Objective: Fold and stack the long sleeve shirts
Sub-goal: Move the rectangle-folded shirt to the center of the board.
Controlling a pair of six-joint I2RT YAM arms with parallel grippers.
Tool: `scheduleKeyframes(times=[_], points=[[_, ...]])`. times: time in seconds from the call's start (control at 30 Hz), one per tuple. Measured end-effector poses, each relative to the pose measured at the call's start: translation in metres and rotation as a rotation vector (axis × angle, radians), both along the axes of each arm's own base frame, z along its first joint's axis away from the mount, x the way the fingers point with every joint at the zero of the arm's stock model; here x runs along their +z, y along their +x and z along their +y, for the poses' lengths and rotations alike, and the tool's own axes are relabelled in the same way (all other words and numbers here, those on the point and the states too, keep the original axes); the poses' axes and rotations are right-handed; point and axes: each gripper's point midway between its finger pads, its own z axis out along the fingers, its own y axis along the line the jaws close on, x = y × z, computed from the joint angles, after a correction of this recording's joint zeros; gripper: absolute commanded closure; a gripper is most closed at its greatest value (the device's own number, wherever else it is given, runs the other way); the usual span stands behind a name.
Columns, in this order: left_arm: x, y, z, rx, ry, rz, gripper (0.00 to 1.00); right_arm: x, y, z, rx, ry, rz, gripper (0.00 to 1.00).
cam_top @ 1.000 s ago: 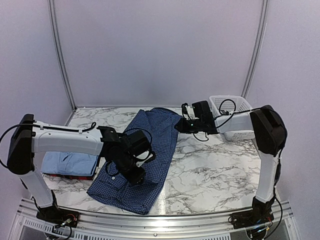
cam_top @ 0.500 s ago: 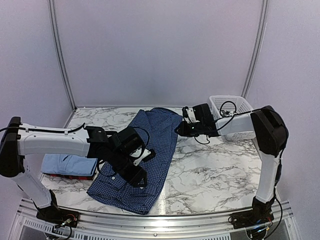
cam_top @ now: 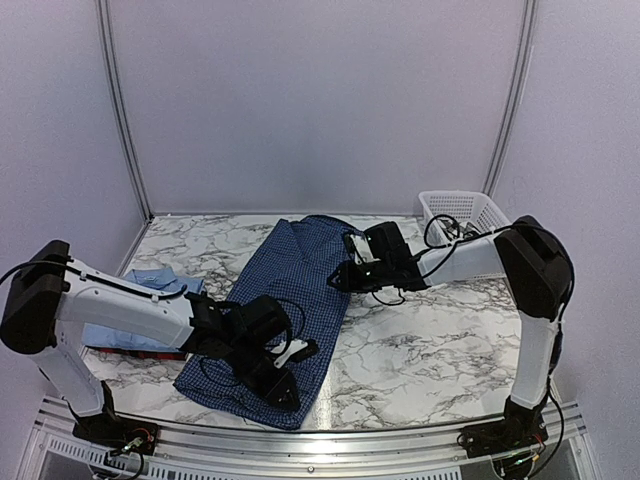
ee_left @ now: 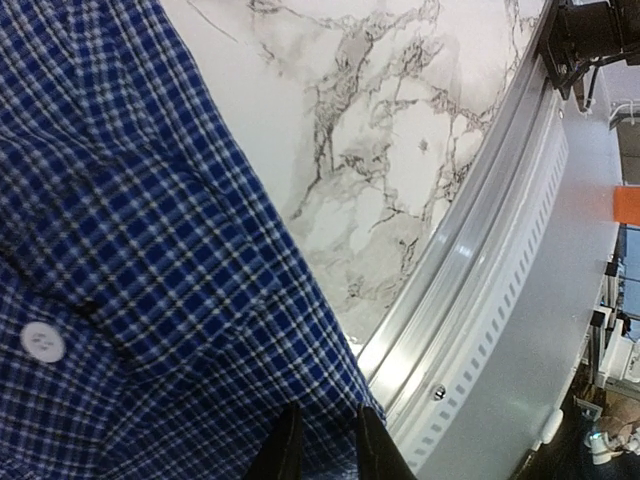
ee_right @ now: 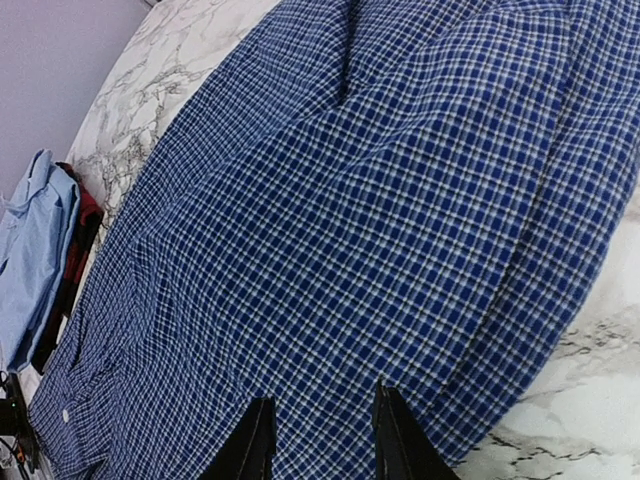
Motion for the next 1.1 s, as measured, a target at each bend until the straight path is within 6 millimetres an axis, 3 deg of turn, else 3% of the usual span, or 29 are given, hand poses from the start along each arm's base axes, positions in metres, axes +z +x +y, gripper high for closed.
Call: scheduleKeyframes(times=[0.3,0.47,0.67,0.87,1.1], points=[[-0.033,-0.020,0.001,-0.003,0.028,0.084,0.82,-0.006,-0.027,0.019,0.029,0.041,0.050,0.70],[-0.031,-0.018,-0.004,0.007,0.006,0.084,0.80,-0.011,-0.028,0.023,0.024,0.068,0.067,0.71],[-0.029,-0.016,-0.007,0.014,-0.004,0.083,0.78,-0.041,-0.027,0.011,-0.017,0.036,0.115,0.71],[-0.011,-0.009,-0.025,0.013,-0.057,0.061,0.78,-0.042,-0.006,-0.012,-0.074,0.050,0.103,0.71],[0.021,0.022,-0.070,0.042,-0.151,0.004,0.76,-0.043,0.031,-0.035,-0.112,0.052,0.076,0.72]])
